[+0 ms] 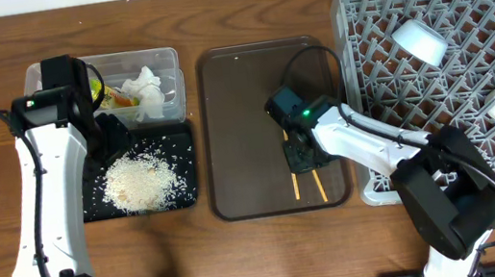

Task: Sort waste into correct bins and load items into the dishwasher rack
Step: 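Reach the right gripper to the wooden chopsticks and grasp them, then lift the chopsticks and carry them to the dish rack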

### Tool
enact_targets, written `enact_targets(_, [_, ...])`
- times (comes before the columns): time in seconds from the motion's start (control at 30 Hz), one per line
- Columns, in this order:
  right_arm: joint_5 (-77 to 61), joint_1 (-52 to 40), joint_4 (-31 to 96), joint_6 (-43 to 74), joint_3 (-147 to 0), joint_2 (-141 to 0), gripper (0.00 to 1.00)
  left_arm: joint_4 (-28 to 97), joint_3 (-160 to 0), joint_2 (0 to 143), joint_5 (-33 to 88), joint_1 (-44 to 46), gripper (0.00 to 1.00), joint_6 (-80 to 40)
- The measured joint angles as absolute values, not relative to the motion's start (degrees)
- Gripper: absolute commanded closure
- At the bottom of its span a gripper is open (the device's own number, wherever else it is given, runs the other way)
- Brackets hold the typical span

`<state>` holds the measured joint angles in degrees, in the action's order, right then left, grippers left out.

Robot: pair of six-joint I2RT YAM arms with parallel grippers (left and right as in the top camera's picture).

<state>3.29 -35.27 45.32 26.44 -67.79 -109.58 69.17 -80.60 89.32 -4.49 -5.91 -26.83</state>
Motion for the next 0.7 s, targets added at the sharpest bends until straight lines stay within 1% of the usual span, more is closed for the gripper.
enact_targets(0.2, [2.28, -33.82, 47.79, 26.02, -69.73, -110.13, 0.99, 69.17, -80.60, 89.32, -4.49, -5.91, 0.20, -26.81])
enact_targets(0.33, [1.89, -30.74, 51.24, 23.77, -74.28, -110.06, 0.99, 69.17, -80.60, 89.32, -4.49, -5.91, 0.20, -26.81])
enact_targets(0.5, [1.67, -24.36, 54.70, 20.40, -81.23, -106.39, 0.99, 69.17, -80.60, 89.32, -4.49, -5.91, 0.21, -26.81])
enact_targets(0.7, [1.74, -15.94, 58.24, 17.41, -83.85, -99.18, 0.99, 69.14, -80.60, 89.32, -4.49, -5.91, 0.21, -26.81])
